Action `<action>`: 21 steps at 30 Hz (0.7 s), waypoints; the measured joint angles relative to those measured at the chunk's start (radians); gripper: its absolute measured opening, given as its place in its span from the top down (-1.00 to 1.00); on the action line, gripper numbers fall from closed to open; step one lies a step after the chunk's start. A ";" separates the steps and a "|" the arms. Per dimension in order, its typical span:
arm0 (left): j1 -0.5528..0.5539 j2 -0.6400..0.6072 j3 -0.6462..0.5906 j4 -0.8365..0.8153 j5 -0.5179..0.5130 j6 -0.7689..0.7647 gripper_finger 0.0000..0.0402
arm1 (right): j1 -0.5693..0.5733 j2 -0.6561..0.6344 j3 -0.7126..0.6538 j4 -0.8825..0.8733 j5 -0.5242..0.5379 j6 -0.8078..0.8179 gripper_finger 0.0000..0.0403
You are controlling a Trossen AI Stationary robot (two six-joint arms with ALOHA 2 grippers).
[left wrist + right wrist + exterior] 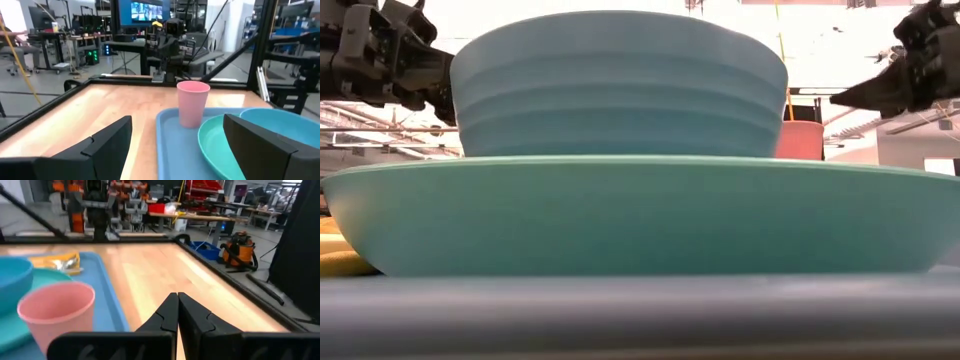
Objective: Set up tray
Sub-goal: Return to Home Position
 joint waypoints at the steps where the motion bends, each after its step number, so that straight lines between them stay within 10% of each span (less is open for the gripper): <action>1: 0.000 0.000 0.000 -0.003 0.000 0.011 -0.56 | 0.000 0.000 -0.013 0.001 0.003 -0.004 1.00; 21: 0.002 0.001 0.001 -0.142 -0.087 0.155 -0.60 | -0.032 0.005 -0.093 0.088 0.159 0.046 1.00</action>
